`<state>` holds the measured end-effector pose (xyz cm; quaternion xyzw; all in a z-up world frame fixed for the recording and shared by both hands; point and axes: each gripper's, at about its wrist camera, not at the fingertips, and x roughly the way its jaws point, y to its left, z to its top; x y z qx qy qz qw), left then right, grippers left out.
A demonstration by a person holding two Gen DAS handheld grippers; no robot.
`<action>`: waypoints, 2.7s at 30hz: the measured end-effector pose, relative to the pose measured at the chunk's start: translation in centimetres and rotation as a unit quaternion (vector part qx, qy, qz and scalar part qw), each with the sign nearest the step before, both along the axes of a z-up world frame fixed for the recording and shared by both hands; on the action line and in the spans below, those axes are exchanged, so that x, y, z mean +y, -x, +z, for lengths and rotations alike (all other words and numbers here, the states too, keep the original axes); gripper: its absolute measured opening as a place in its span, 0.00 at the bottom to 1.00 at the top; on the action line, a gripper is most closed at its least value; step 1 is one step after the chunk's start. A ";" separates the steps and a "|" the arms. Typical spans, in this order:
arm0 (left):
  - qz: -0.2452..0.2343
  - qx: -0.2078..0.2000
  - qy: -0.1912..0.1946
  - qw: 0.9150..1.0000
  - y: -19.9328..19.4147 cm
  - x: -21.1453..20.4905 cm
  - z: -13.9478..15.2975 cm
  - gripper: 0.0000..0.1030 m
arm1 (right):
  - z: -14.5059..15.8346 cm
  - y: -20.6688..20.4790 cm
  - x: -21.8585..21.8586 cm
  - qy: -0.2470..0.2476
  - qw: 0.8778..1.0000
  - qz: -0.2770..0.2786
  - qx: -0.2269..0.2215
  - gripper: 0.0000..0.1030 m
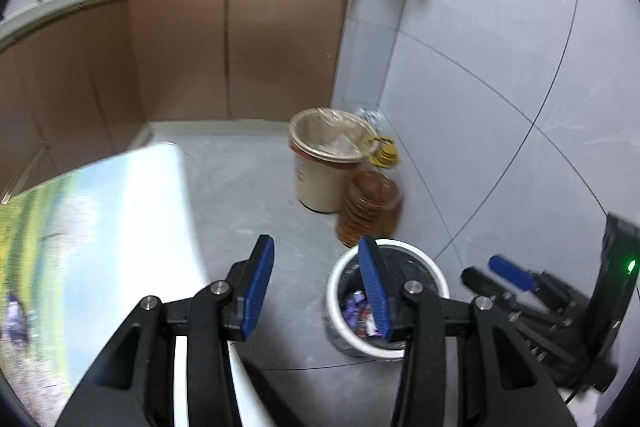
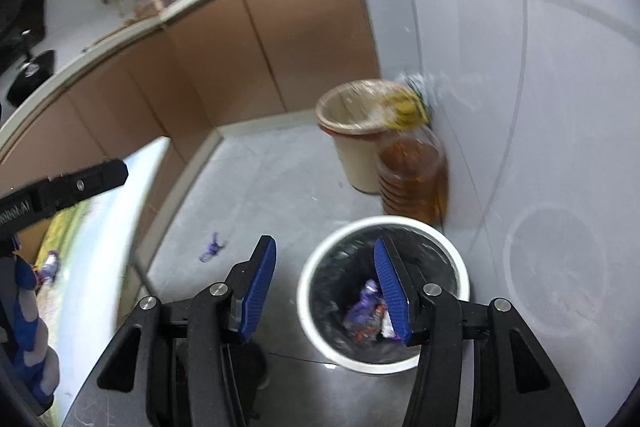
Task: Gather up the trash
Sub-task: 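Move both tools back over the table toward the remaining trash, then grasp the red snack bag with the left tool while the right tool grasps the purple wrapper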
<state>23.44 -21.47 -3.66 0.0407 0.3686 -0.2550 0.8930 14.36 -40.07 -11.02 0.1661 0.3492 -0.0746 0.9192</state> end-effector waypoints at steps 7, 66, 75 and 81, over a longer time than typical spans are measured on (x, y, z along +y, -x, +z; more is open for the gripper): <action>0.046 -0.037 0.003 0.998 3.5 8.7 3.7 0.41 | 6.3 2.2 5.8 0.013 0.998 0.045 -0.052 0.51; 0.333 -0.017 0.041 0.942 6.9 46.0 -1.2 0.61 | 9.4 -3.4 33.8 0.052 0.942 0.330 -0.035 0.60; 0.321 0.026 0.029 0.946 0.7 49.5 -5.5 0.61 | 2.2 -11.6 43.4 0.036 0.920 0.389 0.040 0.61; 0.293 0.044 0.021 0.955 -2.5 48.5 -7.6 0.60 | -1.5 -14.9 46.7 0.032 0.916 0.391 0.079 0.61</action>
